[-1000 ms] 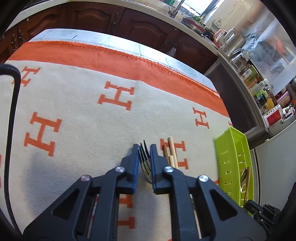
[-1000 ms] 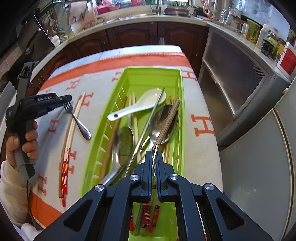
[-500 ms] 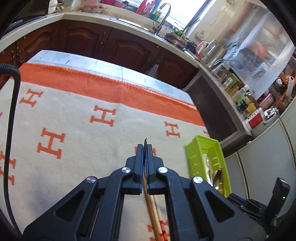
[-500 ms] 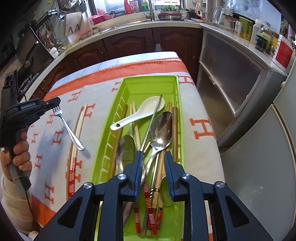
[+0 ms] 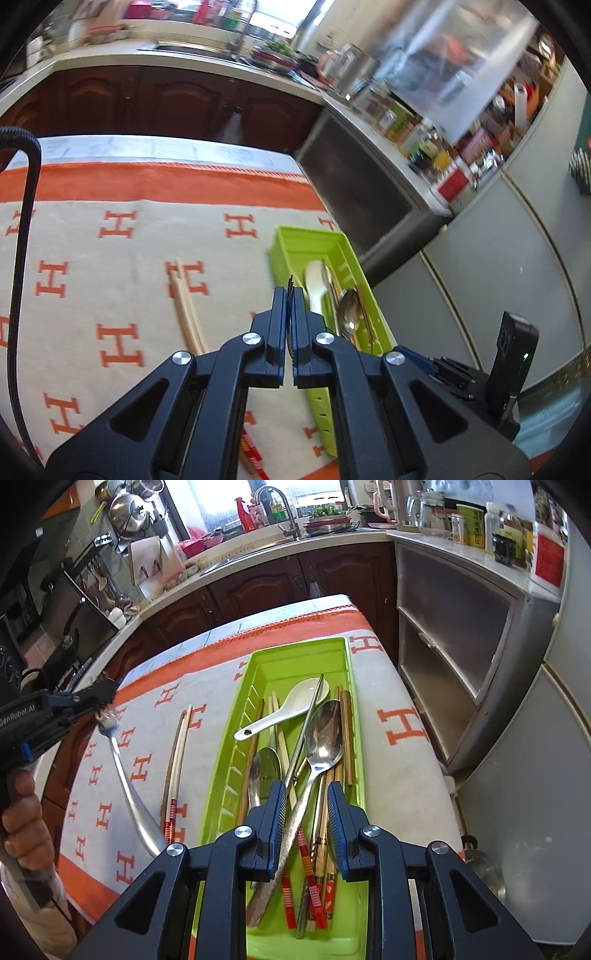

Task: Organize utensils
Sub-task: 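Carry the silver fork into the tray with the right tool and release, then close the right tool on a red-banded chopstick on the cloth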

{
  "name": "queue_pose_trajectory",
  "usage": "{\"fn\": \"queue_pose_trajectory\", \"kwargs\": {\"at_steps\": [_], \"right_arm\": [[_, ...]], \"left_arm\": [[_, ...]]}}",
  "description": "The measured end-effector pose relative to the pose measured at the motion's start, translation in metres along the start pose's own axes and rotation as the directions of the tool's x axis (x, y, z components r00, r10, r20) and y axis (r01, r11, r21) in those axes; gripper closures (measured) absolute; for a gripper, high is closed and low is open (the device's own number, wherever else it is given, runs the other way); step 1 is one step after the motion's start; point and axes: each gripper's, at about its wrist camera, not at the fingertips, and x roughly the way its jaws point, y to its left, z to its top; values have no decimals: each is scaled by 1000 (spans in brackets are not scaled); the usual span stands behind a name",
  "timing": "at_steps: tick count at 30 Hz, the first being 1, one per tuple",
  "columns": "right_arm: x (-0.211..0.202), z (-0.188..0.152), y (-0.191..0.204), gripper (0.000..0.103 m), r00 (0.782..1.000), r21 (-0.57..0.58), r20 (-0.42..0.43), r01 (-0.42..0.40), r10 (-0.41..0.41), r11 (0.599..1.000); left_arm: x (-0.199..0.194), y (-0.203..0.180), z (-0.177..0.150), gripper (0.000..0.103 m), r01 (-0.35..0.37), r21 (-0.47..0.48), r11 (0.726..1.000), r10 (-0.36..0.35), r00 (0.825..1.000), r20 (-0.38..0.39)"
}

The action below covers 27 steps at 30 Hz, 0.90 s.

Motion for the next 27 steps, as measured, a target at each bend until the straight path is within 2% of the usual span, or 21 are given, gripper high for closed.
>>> {"fn": "queue_pose_trajectory", "kwargs": {"at_steps": [8, 13, 16, 19, 21, 23, 27], "right_arm": [[-4, -7, -17, 80, 997, 37, 23, -71, 70, 997], [-2, -8, -21, 80, 993, 24, 33, -110, 109, 994], [2, -7, -23, 80, 991, 26, 21, -133, 133, 991], [5, -5, -23, 80, 990, 18, 9, -144, 144, 989], [7, -4, -23, 80, 989, 16, 5, -151, 151, 988], [8, -4, -22, 80, 988, 16, 5, -156, 156, 988], [10, -6, -20, 80, 986, 28, 5, -166, 165, 986]], "left_arm": [[62, -59, -25, 103, -20, 116, 993, 38, 988, -151], [86, -79, -31, 102, -47, 153, 987, 74, 982, -176], [85, -82, -33, 101, -67, 150, 986, 93, 980, -175], [75, -80, -33, 90, -101, 143, 985, 123, 980, -154], [64, -74, -31, 70, -113, 126, 986, 130, 982, -140], [51, -69, -28, 54, -126, 113, 985, 139, 984, -115], [25, -65, -27, 52, -165, 119, 979, 173, 983, -59]]}}
